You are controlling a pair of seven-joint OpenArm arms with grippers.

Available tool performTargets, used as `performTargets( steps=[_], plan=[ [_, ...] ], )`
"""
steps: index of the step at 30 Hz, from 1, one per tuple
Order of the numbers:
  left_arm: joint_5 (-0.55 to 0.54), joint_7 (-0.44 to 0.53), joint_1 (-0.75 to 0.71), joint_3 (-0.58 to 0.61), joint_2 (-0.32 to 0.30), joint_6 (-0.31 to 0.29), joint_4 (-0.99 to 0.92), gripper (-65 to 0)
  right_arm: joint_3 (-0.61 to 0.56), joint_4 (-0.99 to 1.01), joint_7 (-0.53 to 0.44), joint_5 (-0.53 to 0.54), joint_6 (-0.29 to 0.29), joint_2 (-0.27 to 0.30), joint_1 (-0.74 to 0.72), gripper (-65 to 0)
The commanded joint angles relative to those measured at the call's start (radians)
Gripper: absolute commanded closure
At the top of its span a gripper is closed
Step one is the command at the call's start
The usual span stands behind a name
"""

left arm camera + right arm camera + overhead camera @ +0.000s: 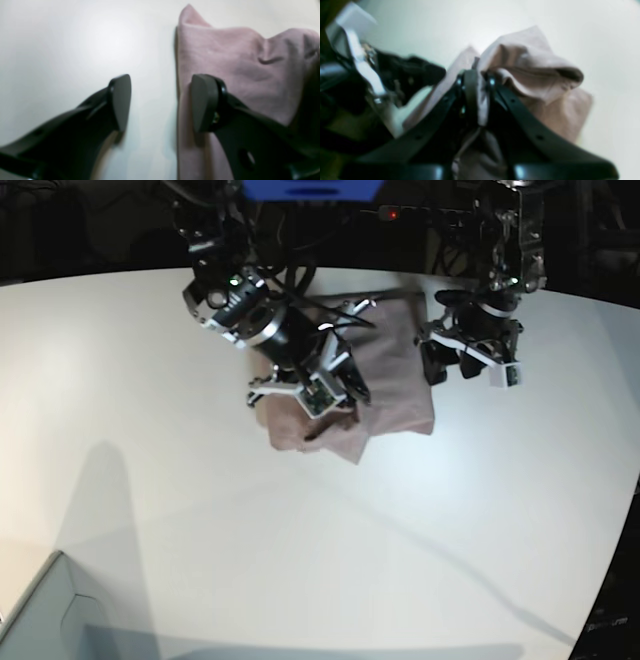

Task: Layout the t-shirt on the table in an organized manner, then fold the t-shirt properly
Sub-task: 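Grasp the other strip end with the right gripper and fold it over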

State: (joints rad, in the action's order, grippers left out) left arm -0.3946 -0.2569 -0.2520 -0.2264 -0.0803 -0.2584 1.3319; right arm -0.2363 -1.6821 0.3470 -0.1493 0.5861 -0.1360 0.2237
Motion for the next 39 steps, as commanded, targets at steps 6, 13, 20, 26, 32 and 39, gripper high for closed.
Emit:
performTargets(
  steps=[6, 13, 20, 26, 32, 39],
  plan=[
    [-0.004, 0.018, -0.004, -0.003, -0.003, -0.009, 0.014, -36.7, -0.134, 0.090, -0.036, 0.023, 0.008, 0.029, -0.094, 0.0],
    [-0.002, 0.018, -0.004, -0.005, -0.003, -0.008, 0.016, -36.9, -0.168, 0.142, -0.035, 0.023, 0.008, 0.031, -0.140, -18.8],
    [-0.010, 0.018, -0.008, -0.005, -0.005, -0.008, 0.024, -37.0, -0.117, 0.018, -0.036, 0.024, 0.008, 0.031, -0.109, -41.1],
    [-0.013, 0.018, -0.085, -0.106, -0.005, -0.008, 0.107, -37.0, 0.055, -0.138, -0.036, 0.024, 0.008, 0.031, -0.040, -40.6],
    [-0.013, 0.018, -0.145, -0.258, -0.005, -0.009, 0.203, -37.1, 0.168, -0.097, -0.036, 0.027, 0.008, 0.029, 0.010, -26.9],
    [-0.013, 0.018, -0.135, -0.410, -0.002, -0.009, 0.220, -37.1, 0.168, 0.083, -0.041, 0.027, 0.008, 0.028, -0.007, -5.2]
  ],
)
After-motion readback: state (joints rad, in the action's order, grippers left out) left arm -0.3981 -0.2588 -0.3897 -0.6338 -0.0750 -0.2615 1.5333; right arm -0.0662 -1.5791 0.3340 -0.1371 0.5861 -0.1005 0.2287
